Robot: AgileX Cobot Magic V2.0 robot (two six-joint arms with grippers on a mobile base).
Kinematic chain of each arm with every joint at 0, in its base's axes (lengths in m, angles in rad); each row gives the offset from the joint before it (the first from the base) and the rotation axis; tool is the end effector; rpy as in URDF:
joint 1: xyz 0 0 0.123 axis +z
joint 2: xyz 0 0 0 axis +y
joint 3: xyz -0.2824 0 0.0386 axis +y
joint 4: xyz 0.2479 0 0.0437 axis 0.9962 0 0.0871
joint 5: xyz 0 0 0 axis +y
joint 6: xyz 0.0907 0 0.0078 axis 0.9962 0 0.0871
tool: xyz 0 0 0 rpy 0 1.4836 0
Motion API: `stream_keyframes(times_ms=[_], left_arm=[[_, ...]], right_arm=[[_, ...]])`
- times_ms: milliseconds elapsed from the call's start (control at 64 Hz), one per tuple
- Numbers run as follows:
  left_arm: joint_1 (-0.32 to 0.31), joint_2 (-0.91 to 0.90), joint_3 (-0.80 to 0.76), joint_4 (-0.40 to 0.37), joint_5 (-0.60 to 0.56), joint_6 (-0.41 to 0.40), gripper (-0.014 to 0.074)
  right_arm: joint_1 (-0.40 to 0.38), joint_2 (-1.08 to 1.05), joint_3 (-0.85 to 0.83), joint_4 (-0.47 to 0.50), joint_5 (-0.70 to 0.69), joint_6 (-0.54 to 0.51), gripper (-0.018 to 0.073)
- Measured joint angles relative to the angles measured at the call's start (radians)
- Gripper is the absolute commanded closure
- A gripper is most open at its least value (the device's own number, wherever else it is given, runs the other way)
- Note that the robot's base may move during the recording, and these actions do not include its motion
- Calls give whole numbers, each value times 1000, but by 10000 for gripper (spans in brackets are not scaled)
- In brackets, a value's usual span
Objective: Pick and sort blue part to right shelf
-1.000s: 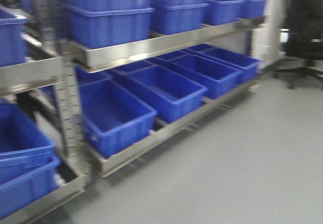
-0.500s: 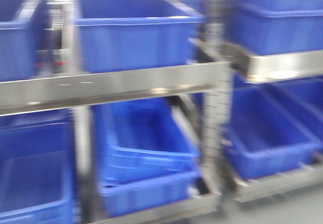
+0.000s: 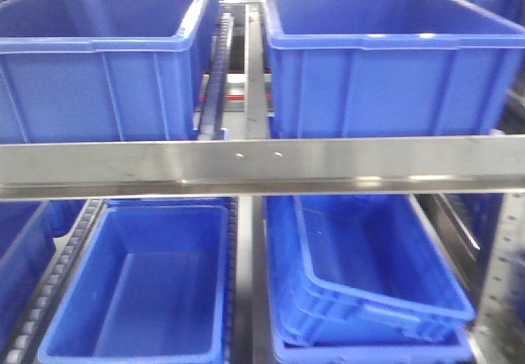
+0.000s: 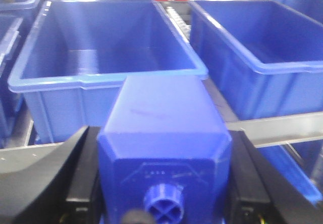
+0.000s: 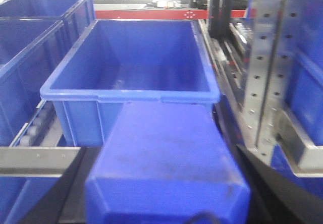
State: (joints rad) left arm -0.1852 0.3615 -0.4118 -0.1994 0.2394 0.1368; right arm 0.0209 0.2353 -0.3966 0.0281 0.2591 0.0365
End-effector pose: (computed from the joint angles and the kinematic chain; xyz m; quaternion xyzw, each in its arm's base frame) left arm 0.0831 -0.0200 0.3061 0.0632 0.7379 -0.0984 0.6647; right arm 0.0630 0.0020 0.3082 0.0127 0.7107 0.0323 0.7026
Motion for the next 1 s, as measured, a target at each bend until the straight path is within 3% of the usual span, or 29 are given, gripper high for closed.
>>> stream_keyframes(times_ms=[1000], left_arm=[[0,0,0,0,0,0,244]], right_arm=[[0,0,0,0,0,0,127]])
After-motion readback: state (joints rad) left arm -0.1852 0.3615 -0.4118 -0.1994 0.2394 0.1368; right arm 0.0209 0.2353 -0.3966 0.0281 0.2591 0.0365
